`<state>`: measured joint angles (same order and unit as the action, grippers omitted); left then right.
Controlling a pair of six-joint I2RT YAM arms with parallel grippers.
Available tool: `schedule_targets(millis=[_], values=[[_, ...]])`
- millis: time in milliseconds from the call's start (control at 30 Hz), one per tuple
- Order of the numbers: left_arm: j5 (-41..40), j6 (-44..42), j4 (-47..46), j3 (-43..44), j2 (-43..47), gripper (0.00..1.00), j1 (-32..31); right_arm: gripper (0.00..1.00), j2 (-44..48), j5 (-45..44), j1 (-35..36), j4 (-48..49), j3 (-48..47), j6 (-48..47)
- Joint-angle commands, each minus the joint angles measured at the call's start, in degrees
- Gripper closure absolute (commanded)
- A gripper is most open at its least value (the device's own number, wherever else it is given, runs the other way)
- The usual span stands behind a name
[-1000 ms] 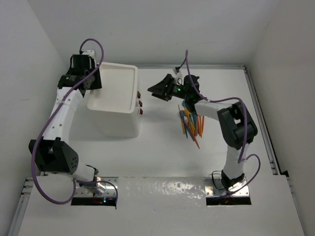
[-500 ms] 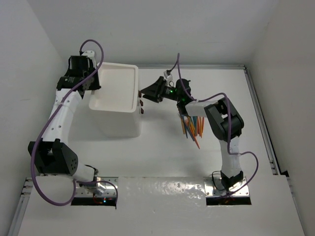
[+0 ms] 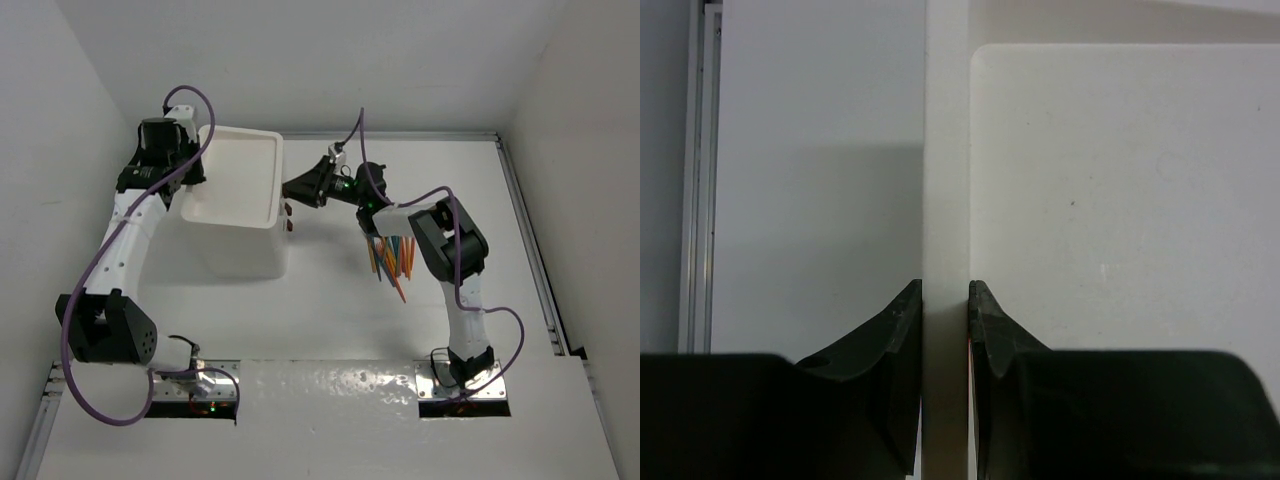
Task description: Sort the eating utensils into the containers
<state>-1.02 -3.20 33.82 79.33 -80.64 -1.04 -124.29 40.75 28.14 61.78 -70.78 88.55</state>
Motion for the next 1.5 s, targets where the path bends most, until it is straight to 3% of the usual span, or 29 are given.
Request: schedule_targets(millis=[0,67,167,200,333,700,967,1100,1200,1233,1267,1333,1367,1467], values=[[5.76,-1.72,-1.39,-2.07,-0.66,1.0,-0.46,0.53,-0.34,1.44,0.6,6.42,-3.04,1.44],[5.5,-1.9,-1.65,-2.16,-0.48,1.0,-0.54,0.58,-0.69,1.78,0.69,6.6,-3.48,2.32],[5.67,-1.37,-2.62,-2.6,-0.48,1.0,-0.54,0.74,-0.87,1.96,0.6,8.0,-3.57,2.85],[5.67,-1.28,-2.88,-2.78,-0.39,1.0,-0.54,0.84,-0.78,1.96,0.69,8.01,-2.88,2.68],[4.45,-0.93,-2.71,-2.78,-0.48,1.0,-0.54,1.0,0.36,2.66,0.25,7.04,-1.03,0.75],[1.63,0.74,-1.83,-2.78,-0.04,1.0,1.04,1.0,8.44,6.09,-9.23,3.26,9.78,-4.79],[1.46,1.09,-2.27,-2.87,-0.13,1.0,1.04,1.0,13.63,8.64,-12.84,-7.1,13.21,-12.87],[1.46,1.09,-2.53,-2.95,-0.22,1.0,1.04,1.0,14.78,8.91,-14.25,-7.73,15.06,-13.67],[2.07,1.44,-2.71,-2.78,-0.22,1.0,1.04,0.79,15.3,9.17,-14.69,-10.0,14.8,-15.07],[2.16,1.53,-2.71,-2.69,-0.22,1.0,1.04,0.64,15.74,9.08,-14.87,-11.23,14.62,-16.99],[2.25,1.53,-2.71,-2.52,-0.22,1.0,1.04,0.56,16.27,8.91,-14.96,-14.9,14.27,-18.58],[2.16,1.62,-2.71,-2.25,-0.13,1.0,1.04,0.49,18.72,7.51,-15.22,-20.88,13.4,-22.79],[2.16,1.62,-2.62,-1.81,-0.13,0.99,1.04,0.39,19.69,6.54,-15.48,-29.61,11.74,-28.55],[2.42,1.53,-2.36,-0.85,-0.04,0.95,1.04,0.34,24.52,-0.74,-15.49,-51.52,6.48,-43.78]])
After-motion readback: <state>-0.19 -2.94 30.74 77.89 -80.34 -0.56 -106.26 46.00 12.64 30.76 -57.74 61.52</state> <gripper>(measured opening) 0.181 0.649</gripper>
